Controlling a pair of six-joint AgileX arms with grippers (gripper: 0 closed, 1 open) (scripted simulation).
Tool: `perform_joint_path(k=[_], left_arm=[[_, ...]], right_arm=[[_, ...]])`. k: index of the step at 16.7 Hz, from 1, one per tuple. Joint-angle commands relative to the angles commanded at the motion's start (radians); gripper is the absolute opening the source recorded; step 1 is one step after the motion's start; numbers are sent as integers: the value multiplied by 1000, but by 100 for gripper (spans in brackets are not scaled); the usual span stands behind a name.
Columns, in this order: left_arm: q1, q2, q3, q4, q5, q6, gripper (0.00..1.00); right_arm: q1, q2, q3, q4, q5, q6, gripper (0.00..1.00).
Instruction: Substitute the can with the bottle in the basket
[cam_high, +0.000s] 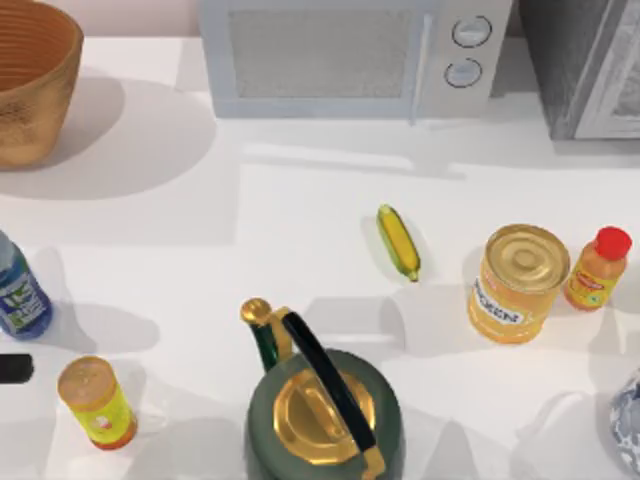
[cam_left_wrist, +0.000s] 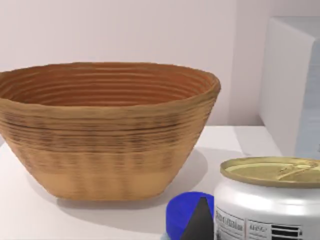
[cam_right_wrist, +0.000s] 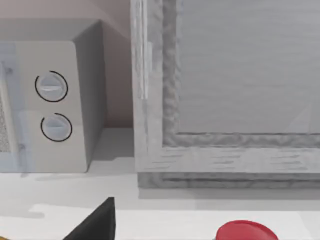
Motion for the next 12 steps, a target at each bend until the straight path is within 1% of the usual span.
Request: perform_joint_path(k=[4,6,9,12], left_arm=[[2,13,4,2,3,2,0],[-3,57,25,25,23,2,0],[-24,196,92,97,91,4,0],[-56,404,191,203,194,6,0]], right_arm=[[0,0,0,0,0,0,100],[0,0,0,0,0,0,100],[0,0,0,0,0,0,100],[0,0,0,0,0,0,100]])
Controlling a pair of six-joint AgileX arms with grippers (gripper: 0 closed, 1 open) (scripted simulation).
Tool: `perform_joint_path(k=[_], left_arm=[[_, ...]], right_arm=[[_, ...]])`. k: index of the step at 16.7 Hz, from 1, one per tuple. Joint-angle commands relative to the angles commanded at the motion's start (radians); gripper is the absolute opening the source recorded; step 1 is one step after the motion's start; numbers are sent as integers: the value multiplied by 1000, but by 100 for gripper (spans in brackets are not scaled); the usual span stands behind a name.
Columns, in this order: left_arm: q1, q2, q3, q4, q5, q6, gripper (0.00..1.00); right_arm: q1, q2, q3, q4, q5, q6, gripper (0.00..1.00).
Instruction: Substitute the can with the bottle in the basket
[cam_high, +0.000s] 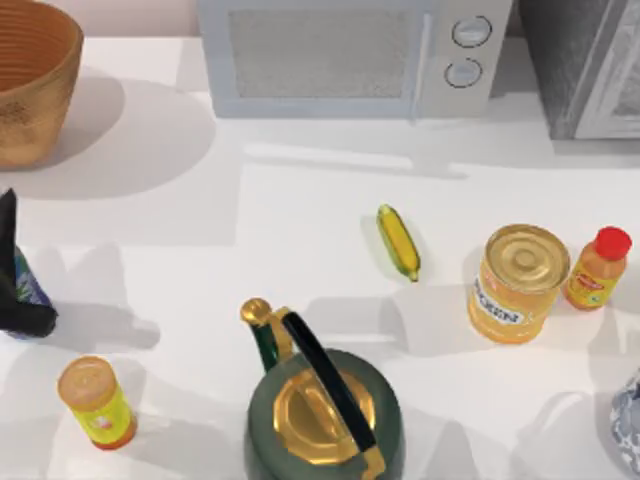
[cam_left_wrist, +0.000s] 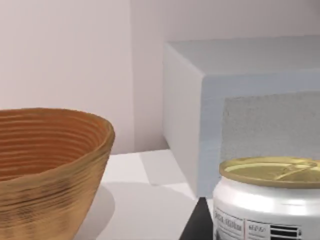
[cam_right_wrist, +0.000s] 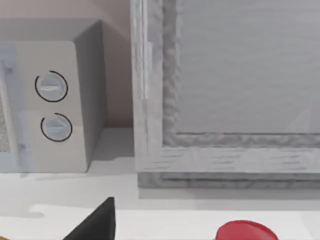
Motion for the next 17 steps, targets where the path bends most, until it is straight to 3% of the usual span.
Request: perform_joint_path(k=[17], left_arm=[[-231,1560,744,800,762,14,0]], right_arm=[[0,0,0,0,0,0,100]])
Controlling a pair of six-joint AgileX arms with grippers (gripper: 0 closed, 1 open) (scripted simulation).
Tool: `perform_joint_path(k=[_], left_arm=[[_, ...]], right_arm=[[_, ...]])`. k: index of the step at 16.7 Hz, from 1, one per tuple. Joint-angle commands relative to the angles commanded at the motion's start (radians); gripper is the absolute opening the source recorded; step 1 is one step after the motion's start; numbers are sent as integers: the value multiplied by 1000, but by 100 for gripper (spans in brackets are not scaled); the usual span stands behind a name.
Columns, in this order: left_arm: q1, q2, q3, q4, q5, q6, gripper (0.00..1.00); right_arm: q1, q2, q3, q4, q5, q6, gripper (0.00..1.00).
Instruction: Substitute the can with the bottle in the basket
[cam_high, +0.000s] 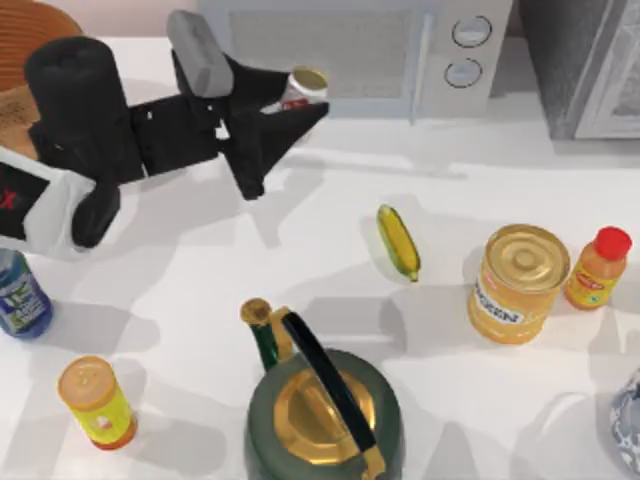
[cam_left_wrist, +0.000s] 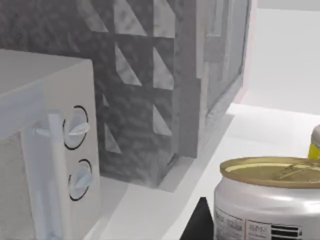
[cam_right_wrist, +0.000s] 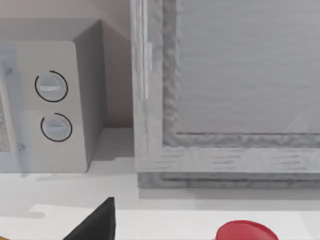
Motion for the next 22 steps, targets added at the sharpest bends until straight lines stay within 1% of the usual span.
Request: perform_joint_path(k=[5,9,12,18,22], left_arm=[[-51,351,168,181,171,3,0],[-78,530,255,274,259,5,0],[-87,590,285,306,288,6,0],[-88,595,288,309,290,6,0],[-88,595,288,309,290,6,30]], right_arm=[[0,0,0,0,0,0,100],[0,0,0,0,0,0,100],[0,0,0,0,0,0,100],[0,0,0,0,0,0,100],[0,0,0,0,0,0,100]])
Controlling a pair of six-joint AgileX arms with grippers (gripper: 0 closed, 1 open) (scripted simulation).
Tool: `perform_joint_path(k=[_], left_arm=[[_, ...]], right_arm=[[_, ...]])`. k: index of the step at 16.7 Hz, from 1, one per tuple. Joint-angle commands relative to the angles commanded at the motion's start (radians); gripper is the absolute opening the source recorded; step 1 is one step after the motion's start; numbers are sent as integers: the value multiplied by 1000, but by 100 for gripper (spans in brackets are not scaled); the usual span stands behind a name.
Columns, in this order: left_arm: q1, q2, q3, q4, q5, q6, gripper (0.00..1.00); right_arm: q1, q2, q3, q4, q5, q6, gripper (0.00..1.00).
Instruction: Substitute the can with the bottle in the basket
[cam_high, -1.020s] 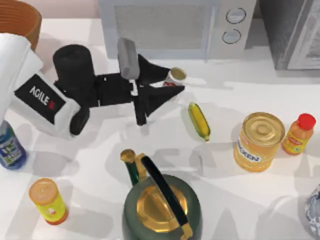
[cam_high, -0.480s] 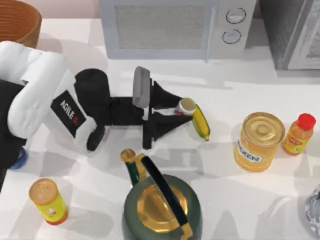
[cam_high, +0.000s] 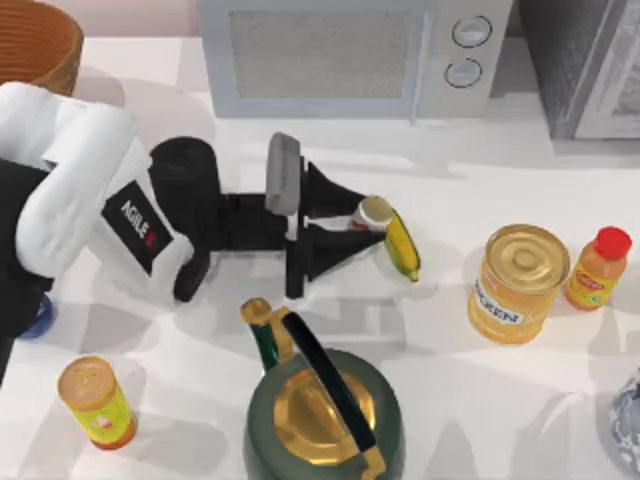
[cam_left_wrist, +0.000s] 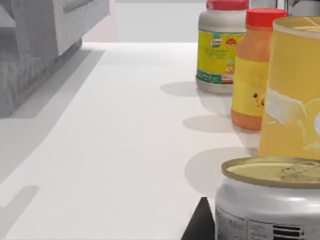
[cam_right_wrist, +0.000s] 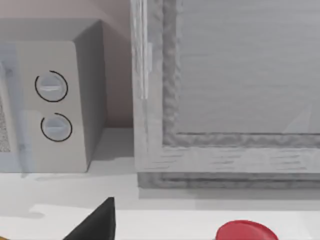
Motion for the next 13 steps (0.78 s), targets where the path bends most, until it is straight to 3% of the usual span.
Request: perform_joint_path(k=[9,13], left_arm=[[0,0,0,0,0,0,98],[0,0,0,0,0,0,100]], right_arm=[[0,0,0,0,0,0,100],[0,0,0,0,0,0,100]])
